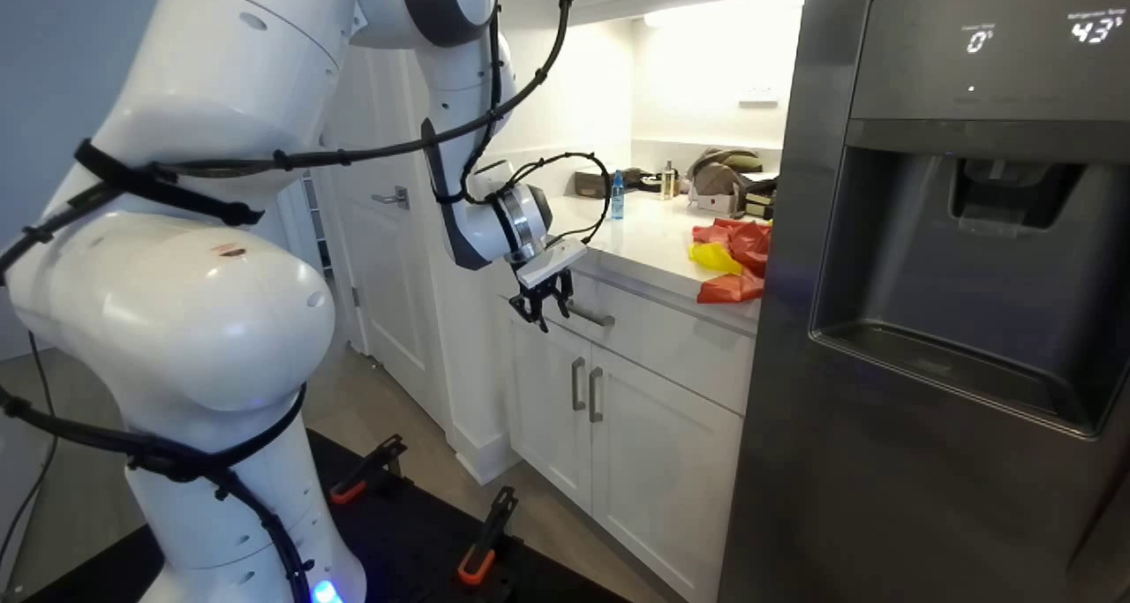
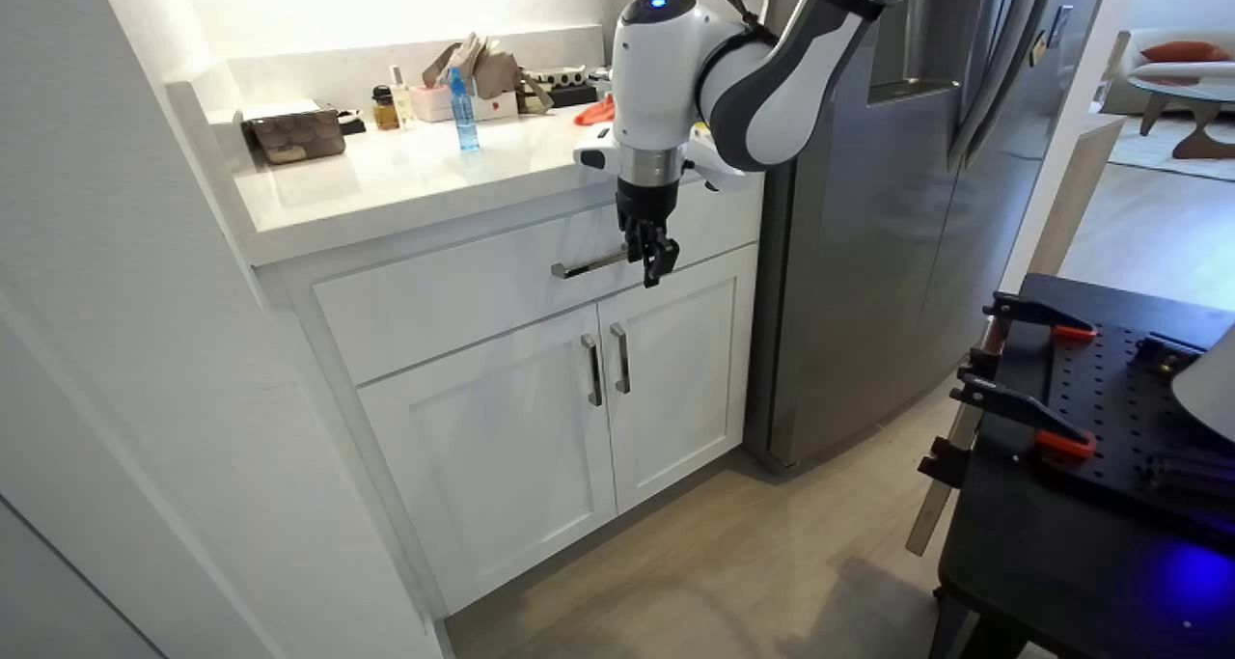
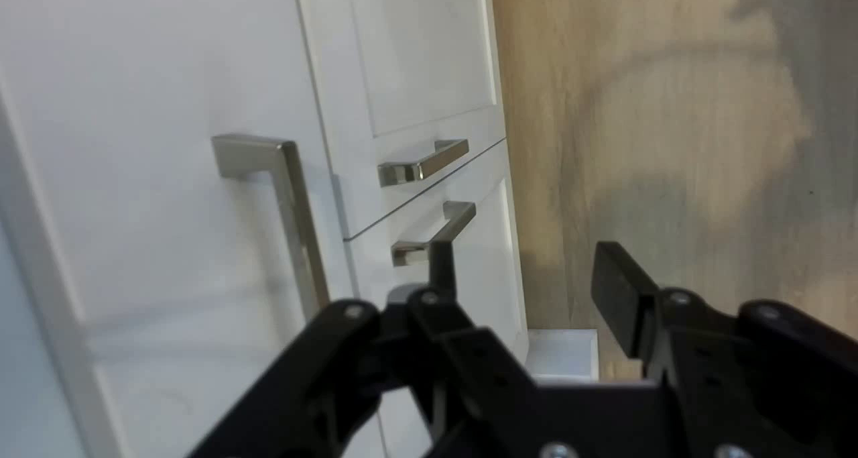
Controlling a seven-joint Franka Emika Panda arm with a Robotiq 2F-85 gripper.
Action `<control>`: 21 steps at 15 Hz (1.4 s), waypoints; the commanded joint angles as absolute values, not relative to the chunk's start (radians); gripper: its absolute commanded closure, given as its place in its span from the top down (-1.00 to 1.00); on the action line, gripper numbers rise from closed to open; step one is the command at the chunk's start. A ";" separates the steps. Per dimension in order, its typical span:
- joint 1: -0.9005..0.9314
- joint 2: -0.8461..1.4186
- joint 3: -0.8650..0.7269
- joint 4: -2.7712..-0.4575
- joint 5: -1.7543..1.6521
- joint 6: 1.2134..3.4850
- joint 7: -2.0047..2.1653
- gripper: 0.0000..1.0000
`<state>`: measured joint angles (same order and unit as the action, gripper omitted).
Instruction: Open the top drawer, put all 3 bands inside and then close the drawer
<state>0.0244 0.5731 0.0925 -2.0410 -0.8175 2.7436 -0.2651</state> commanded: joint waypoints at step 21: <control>0.176 0.814 -0.175 -1.809 -1.115 3.002 -0.071 1.00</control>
<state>0.1508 0.7787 -0.1408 -1.8509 -1.0875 2.9767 -0.1200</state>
